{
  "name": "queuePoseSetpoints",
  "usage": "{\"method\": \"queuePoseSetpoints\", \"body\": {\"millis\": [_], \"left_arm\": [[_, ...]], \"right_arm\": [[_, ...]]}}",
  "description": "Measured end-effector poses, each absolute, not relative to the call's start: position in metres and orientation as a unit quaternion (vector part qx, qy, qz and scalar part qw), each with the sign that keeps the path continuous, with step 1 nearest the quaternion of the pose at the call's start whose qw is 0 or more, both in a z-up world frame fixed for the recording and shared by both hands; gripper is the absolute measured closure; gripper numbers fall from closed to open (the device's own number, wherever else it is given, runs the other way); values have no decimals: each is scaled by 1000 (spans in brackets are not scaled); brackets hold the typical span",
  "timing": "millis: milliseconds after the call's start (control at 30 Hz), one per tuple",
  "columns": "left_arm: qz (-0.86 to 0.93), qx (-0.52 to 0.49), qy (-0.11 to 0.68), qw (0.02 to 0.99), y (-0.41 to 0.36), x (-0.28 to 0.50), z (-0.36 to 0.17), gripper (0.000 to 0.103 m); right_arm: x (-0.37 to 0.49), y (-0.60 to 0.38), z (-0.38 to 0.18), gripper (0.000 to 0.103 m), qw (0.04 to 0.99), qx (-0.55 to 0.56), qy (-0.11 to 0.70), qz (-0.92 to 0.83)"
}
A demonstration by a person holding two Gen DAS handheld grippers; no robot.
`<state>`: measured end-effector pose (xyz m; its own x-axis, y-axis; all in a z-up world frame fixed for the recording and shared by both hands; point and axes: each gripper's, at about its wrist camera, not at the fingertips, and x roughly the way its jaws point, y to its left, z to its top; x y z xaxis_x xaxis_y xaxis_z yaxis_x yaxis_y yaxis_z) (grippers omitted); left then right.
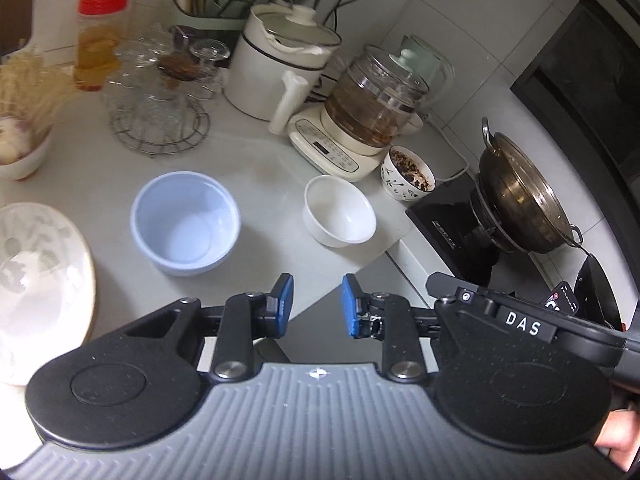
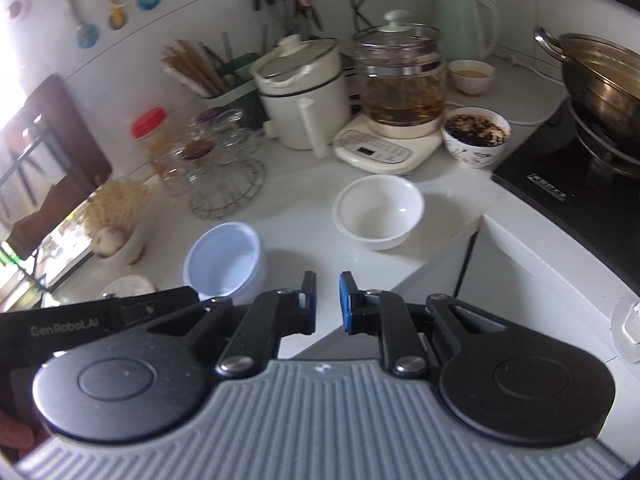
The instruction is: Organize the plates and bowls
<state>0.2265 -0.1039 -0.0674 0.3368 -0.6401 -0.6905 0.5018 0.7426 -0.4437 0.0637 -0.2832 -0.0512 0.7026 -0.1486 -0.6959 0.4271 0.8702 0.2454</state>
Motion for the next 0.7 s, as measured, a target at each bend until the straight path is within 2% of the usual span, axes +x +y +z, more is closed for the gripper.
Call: {"method": "queuePoseSetpoints", "body": {"millis": [433,700], "left_arm": [[-351,-45,479,804,-190,296,-80,73],[-330,-33,511,793,-228,349,-108,56]], "right_arm": [[123,-363,-65,87,884,240,359,-180],[169,-400,-86,87,872,260,383,-161]]}}
